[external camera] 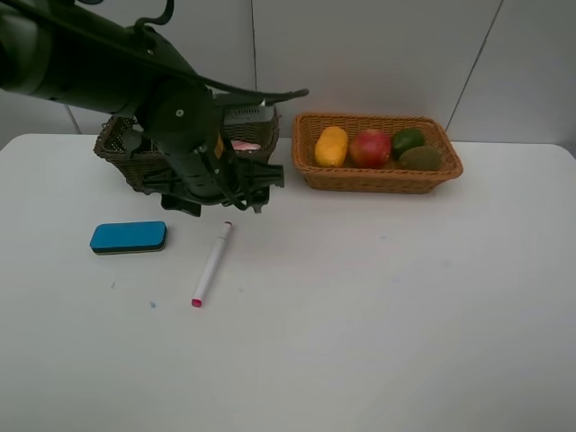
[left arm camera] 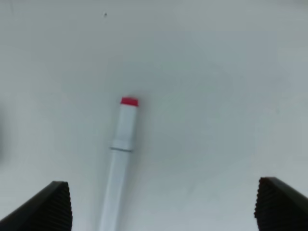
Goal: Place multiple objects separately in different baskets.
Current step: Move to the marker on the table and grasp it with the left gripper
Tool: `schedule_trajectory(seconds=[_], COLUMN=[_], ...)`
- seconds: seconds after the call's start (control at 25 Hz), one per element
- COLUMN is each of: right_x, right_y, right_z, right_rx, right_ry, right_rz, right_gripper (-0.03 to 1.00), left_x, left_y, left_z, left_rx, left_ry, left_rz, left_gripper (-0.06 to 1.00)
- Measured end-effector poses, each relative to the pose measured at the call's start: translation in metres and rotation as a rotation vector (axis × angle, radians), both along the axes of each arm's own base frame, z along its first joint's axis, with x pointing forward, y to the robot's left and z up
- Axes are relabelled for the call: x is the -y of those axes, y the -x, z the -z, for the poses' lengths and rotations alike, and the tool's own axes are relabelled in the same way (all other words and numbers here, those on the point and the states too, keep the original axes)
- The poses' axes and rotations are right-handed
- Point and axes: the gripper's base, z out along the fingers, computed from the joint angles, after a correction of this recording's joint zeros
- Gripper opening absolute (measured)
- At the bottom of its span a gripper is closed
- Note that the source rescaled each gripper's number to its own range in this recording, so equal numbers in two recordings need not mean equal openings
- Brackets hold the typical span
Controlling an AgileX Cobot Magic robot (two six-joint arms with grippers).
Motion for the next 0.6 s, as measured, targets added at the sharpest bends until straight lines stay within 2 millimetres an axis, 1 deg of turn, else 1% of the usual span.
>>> schedule_trajectory(seconds=[0.2, 0.4, 0.48, 0.6], right_x=[0.000, 0.000, 0.000, 0.000], right_y=[0.000, 0.000, 0.000, 0.000], right_z=[0.000, 0.000, 0.000, 0.000], right_rx=[0.000, 0.000, 0.000, 0.000], right_ry=[0.000, 0.000, 0.000, 0.000], right_rz=[0.000, 0.000, 0.000, 0.000], right_gripper=[1.00, 1.00, 1.00, 1.00], left_x=[-0.001, -0.004, -0.005, -0.009], left_y=[0.005, 0.006, 0.005, 0.001], left_z=[0.002, 0.003, 0.007, 0.021], left_rx=[-0.058, -0.089, -0.107, -0.159], left_ry=[-0.008, -0.013, -0.016, -0.024], left_rz=[-0.026, -0.032, -0.040, -0.046], left_gripper=[1.00, 1.00, 1.00, 1.00])
